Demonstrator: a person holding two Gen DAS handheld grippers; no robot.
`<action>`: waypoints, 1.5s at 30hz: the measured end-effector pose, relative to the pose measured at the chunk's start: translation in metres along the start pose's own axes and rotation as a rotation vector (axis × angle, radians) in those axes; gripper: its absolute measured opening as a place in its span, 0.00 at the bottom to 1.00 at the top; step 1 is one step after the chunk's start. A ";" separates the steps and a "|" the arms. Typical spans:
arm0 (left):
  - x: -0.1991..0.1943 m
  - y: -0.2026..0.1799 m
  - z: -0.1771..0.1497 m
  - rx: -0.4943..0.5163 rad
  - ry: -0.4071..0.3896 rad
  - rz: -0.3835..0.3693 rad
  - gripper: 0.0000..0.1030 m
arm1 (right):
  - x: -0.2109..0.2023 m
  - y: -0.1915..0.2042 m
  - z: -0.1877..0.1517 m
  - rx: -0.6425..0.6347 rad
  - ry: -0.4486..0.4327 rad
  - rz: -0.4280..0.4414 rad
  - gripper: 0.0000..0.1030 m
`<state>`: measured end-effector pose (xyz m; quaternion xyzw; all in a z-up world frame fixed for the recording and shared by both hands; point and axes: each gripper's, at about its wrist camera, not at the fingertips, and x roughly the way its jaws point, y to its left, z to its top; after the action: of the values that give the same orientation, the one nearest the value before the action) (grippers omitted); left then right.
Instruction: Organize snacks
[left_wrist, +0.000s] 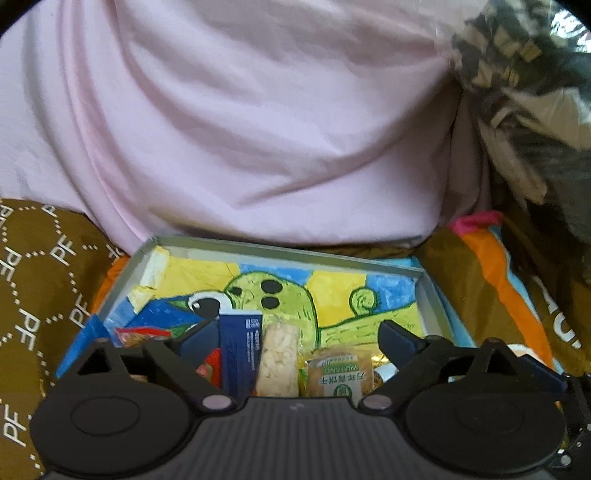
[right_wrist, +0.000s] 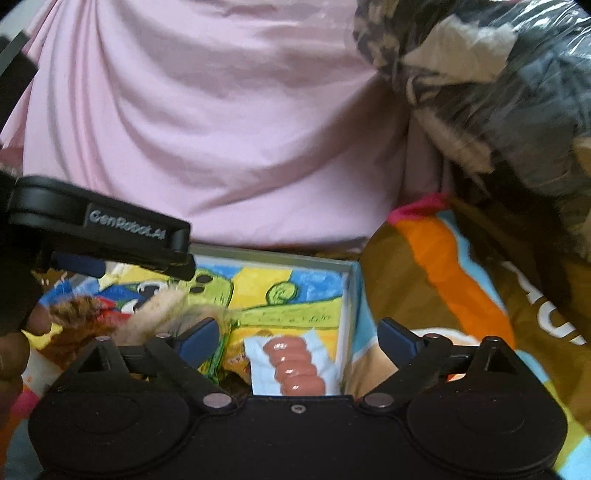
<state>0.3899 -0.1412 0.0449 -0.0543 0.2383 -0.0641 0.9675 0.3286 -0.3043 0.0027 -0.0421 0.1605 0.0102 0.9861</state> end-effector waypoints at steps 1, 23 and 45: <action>-0.005 0.001 0.001 -0.002 -0.011 0.002 0.98 | -0.004 -0.001 0.003 0.003 -0.006 0.000 0.95; -0.143 0.032 0.003 -0.017 -0.109 0.066 1.00 | -0.133 0.024 0.054 -0.005 -0.082 0.019 0.99; -0.240 0.073 -0.050 -0.035 -0.086 0.144 1.00 | -0.230 0.049 0.044 0.064 -0.100 0.025 0.99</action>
<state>0.1626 -0.0371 0.1000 -0.0566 0.2010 0.0120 0.9779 0.1226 -0.2529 0.1133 -0.0078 0.1115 0.0194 0.9935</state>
